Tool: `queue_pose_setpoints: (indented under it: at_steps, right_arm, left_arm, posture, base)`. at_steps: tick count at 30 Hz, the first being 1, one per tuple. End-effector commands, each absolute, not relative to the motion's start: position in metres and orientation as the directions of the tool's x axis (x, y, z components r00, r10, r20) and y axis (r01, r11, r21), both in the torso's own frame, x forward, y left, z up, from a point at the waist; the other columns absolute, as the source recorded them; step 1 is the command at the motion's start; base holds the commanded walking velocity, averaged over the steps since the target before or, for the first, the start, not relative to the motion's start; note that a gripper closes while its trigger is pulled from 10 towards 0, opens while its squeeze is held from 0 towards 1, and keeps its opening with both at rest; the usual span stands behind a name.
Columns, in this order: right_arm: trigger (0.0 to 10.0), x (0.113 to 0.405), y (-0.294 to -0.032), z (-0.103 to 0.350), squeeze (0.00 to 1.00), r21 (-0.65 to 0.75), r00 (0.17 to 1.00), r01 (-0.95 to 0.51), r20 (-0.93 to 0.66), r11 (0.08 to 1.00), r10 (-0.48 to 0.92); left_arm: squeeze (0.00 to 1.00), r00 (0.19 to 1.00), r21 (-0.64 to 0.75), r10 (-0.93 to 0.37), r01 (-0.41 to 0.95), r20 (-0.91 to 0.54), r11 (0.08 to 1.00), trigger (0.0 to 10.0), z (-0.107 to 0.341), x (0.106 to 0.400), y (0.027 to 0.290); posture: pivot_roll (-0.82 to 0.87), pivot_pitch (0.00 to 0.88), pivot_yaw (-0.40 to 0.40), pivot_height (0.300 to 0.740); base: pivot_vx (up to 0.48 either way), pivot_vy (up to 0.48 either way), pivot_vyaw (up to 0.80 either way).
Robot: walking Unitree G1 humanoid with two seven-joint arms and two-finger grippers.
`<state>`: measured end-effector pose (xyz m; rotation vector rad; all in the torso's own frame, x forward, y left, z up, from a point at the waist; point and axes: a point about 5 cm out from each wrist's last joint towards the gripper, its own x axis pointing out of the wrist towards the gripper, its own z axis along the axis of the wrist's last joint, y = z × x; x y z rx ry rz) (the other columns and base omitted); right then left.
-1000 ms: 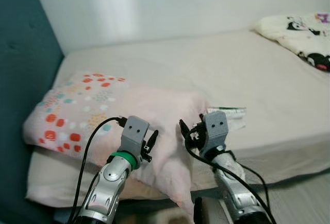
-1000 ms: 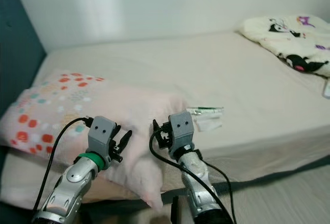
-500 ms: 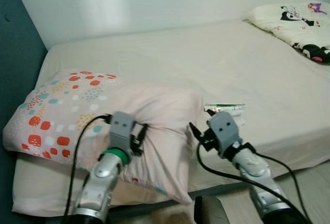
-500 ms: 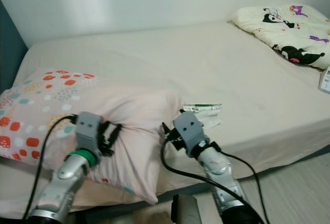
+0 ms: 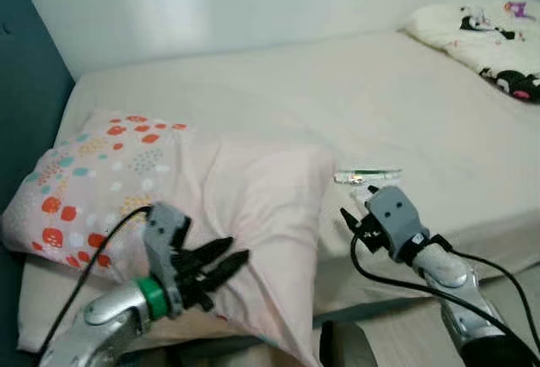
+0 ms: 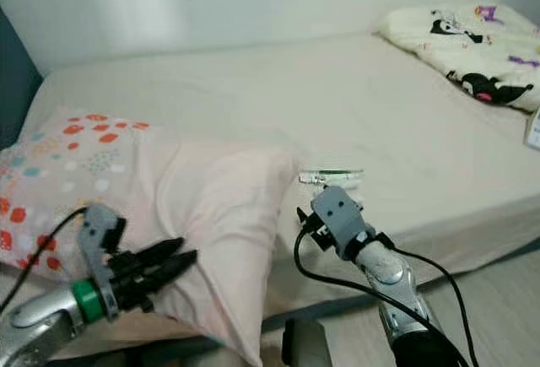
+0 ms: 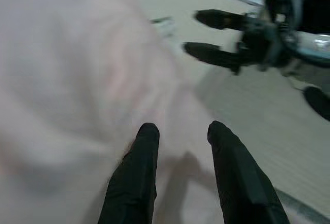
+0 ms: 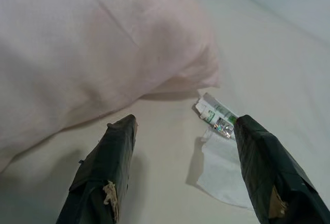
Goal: Clean up the room
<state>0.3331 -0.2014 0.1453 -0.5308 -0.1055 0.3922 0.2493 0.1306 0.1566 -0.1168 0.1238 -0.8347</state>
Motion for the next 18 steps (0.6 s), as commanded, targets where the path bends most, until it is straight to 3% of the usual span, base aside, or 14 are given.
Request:
queue_pose_setpoints:
  at_steps: [1, 5, 7, 9, 12, 18]
  right_arm:
    - [10.0, 0.334, -0.200, 0.143, 0.00, -0.493, 0.918, -0.343, 0.003, 0.799, 0.396]
    - [10.0, 0.336, -0.202, 0.143, 0.00, -0.465, 0.923, -0.339, 0.006, 0.818, 0.386]
    - [10.0, 0.340, -0.214, 0.148, 0.00, -0.386, 0.945, -0.286, 0.038, 0.877, 0.325]
    - [10.0, 0.340, -0.214, 0.148, 0.00, -0.386, 0.945, -0.286, 0.038, 0.877, 0.325]
    - [10.0, 0.342, -0.249, 0.164, 0.00, -0.299, 0.978, -0.145, 0.100, 0.943, 0.182]
    - [10.0, 0.336, -0.289, 0.184, 0.00, -0.264, 0.985, 0.050, 0.172, 0.963, -0.004]
  left_arm:
    - [0.00, 0.650, -0.162, -0.758, 0.743, -0.057, 0.650, 10.0, 0.157, 0.254, 0.118]
    - [0.00, 0.606, -0.125, -0.795, 0.786, -0.038, 0.605, 10.0, 0.161, 0.259, 0.097]
    - [0.00, 0.532, 0.007, -0.846, 0.847, -0.033, 0.532, 10.0, 0.166, 0.261, 0.068]
    - [0.00, 0.532, 0.007, -0.846, 0.847, -0.033, 0.532, 10.0, 0.166, 0.261, 0.068]
    - [0.00, 0.447, 0.164, -0.893, 0.885, -0.045, 0.435, 10.0, 0.170, 0.258, 0.036]
    - [0.00, 0.496, 0.289, -0.855, 0.849, -0.151, 0.442, 10.0, 0.151, 0.264, 0.014]
  posture:
    - [-0.12, 0.060, 0.080, 0.515]
    - [-0.13, 0.055, 0.078, 0.515]
    - [-0.15, 0.052, 0.076, 0.515]
    - [-0.15, 0.052, 0.076, 0.515]
    - [-0.18, 0.049, 0.085, 0.515]
    - [-0.20, 0.049, 0.101, 0.515]
  base:
    - [0.000, 0.000, 0.00]
    - [0.000, 0.000, 0.00]
    - [0.000, 0.000, 0.00]
    - [0.000, 0.000, 0.00]
    - [0.000, 0.000, 0.00]
    - [0.000, 0.000, 0.00]
